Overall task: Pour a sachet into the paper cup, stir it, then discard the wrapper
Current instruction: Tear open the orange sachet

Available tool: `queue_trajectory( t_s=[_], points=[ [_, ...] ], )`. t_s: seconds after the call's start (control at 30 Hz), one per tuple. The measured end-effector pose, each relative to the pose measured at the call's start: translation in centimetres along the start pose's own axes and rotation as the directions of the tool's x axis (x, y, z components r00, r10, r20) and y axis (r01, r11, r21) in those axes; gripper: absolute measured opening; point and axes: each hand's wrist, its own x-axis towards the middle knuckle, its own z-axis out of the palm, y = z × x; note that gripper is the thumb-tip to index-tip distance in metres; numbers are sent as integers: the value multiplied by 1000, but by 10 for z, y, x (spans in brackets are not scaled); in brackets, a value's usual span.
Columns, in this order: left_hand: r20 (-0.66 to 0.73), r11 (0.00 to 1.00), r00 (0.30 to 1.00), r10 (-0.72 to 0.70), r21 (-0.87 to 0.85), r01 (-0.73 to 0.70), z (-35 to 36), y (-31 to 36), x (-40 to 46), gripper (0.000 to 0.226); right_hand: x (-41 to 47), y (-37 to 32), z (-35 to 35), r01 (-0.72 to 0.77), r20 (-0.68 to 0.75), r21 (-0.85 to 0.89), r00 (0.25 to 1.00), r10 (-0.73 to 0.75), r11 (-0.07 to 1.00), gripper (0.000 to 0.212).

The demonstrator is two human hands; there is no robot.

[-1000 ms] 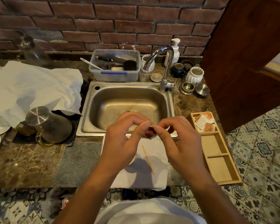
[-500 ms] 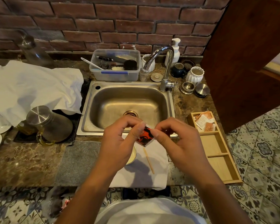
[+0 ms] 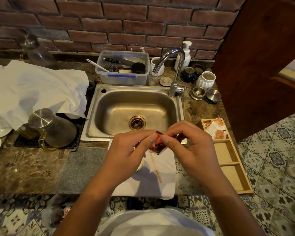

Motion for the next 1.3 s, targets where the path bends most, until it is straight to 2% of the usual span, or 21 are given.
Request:
queue_trajectory(
  t_s=[0.1, 0.23, 0.37, 0.63, 0.7, 0.77, 0.9, 1.03, 1.1, 1.2, 1.3],
  points=[
    [-28, 999, 999, 37, 15, -36, -2, 0, 0, 19, 0, 1, 0, -25, -45, 55, 999, 28, 998, 6],
    [-41, 999, 998, 38, -1, -38, -3, -3, 0, 19, 0, 0, -3, -84, 118, 167, 991, 65, 982, 3],
    [-49, 996, 998, 47, -79, -51, -3, -1, -2, 20, 1, 4, -4, -19, 76, 17, 997, 18, 1000, 5],
    [-55, 994, 992, 109, -25, -111, -5, -1, 2, 11, -1, -1, -4, -1, 83, 34, 997, -2, 999, 7],
    [-49, 993, 992, 119, -1, -119, -4, -1, 3, 10, 0, -1, -4, -5, 52, -35, 999, 7, 999, 7],
    [-57, 997, 995, 79, 2, -79, -1, -1, 2, 9, -1, 0, -3, -1, 19, -120, 1000, 4, 993, 8],
    [-49, 999, 999, -1, -50, -2, 4, 1, 3, 14, -2, -4, -4, -23, 44, -29, 999, 24, 999, 6],
    [-29, 938, 982, -189, -301, 172, 2, 1, 3, 16, -4, -6, -8, -111, 15, 137, 994, 109, 984, 11],
    [-42, 910, 972, -232, -363, 201, -2, 2, 4, 17, -5, -8, -13, -113, 38, 190, 993, 108, 975, 20],
    [-27, 887, 967, -252, -405, 220, -3, 3, 5, 18, -5, -9, -17, -7, 98, 70, 995, 0, 997, 36],
    [21, 867, 964, -264, -434, 247, 1, 7, 5, 22, -3, -10, -14, 56, 105, 10, 993, -56, 998, 28]
  ],
)
